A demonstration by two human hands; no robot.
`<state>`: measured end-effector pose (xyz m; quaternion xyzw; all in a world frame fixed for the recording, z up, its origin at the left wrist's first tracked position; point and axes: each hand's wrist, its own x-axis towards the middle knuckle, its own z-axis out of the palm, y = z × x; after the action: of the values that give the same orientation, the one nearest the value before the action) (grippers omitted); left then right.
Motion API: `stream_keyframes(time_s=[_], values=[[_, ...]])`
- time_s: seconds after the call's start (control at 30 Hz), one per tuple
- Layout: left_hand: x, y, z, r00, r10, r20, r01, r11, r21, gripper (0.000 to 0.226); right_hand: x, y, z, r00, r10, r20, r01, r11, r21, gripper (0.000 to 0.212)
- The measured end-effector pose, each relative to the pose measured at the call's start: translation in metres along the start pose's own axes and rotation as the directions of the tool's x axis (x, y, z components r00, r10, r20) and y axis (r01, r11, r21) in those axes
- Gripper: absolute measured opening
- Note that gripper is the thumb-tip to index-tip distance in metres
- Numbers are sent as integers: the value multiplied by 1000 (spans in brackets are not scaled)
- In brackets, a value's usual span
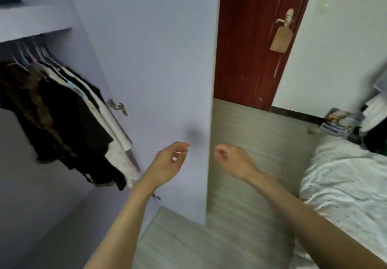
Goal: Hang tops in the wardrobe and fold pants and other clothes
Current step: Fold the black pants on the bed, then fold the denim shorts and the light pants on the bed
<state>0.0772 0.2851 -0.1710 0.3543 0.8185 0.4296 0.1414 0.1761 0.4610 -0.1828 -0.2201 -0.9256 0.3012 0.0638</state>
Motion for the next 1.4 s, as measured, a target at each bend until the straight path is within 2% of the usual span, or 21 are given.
stream_keyframes(time_s=[0.07, 0.13, 0.23, 0.4, 0.53, 0.63, 0.73, 0.83, 1.1, 1.2, 1.33, 1.4], values=[[7, 4, 32, 995, 40, 88, -39, 999, -8, 25, -13, 33, -5, 995, 98, -21, -98, 995, -7, 28], [24, 15, 75, 967, 101, 234, -102, 995, -8, 27, -31, 73, -16, 968, 240, -77, -238, 971, 30, 29], [46, 31, 124, 906, 149, 397, -162, 987, -2, 32, -50, 120, -27, 899, 407, -160, -400, 913, 79, 30], [79, 44, 196, 846, 144, 513, -128, 989, -67, 31, -66, 171, -34, 824, 547, -148, -526, 835, 159, 32], [135, 65, 269, 764, 209, 611, -212, 975, -68, 27, -46, 232, -67, 758, 625, -189, -589, 779, 214, 34], [188, 84, 318, 727, 207, 654, -217, 974, -67, 20, -18, 283, -97, 737, 652, -178, -614, 756, 227, 35], [249, 110, 359, 742, 219, 634, -250, 967, -41, 24, 15, 333, -140, 731, 647, -214, -604, 761, 237, 36], [307, 139, 399, 724, 196, 661, -247, 969, -16, 28, 41, 382, -185, 715, 667, -209, -629, 745, 223, 36], [475, 216, 502, 607, 244, 757, -344, 938, -26, 34, 126, 512, -283, 622, 741, -251, -701, 671, 242, 34], [540, 232, 533, 599, 261, 757, -346, 937, -49, 36, 170, 551, -301, 612, 754, -237, -721, 656, 226, 34], [635, 243, 581, 546, 278, 791, -334, 937, -99, 31, 233, 613, -335, 519, 817, -253, -773, 575, 269, 35], [675, 253, 601, 501, 303, 810, -385, 917, -105, 28, 258, 636, -355, 468, 842, -269, -782, 536, 319, 35]])
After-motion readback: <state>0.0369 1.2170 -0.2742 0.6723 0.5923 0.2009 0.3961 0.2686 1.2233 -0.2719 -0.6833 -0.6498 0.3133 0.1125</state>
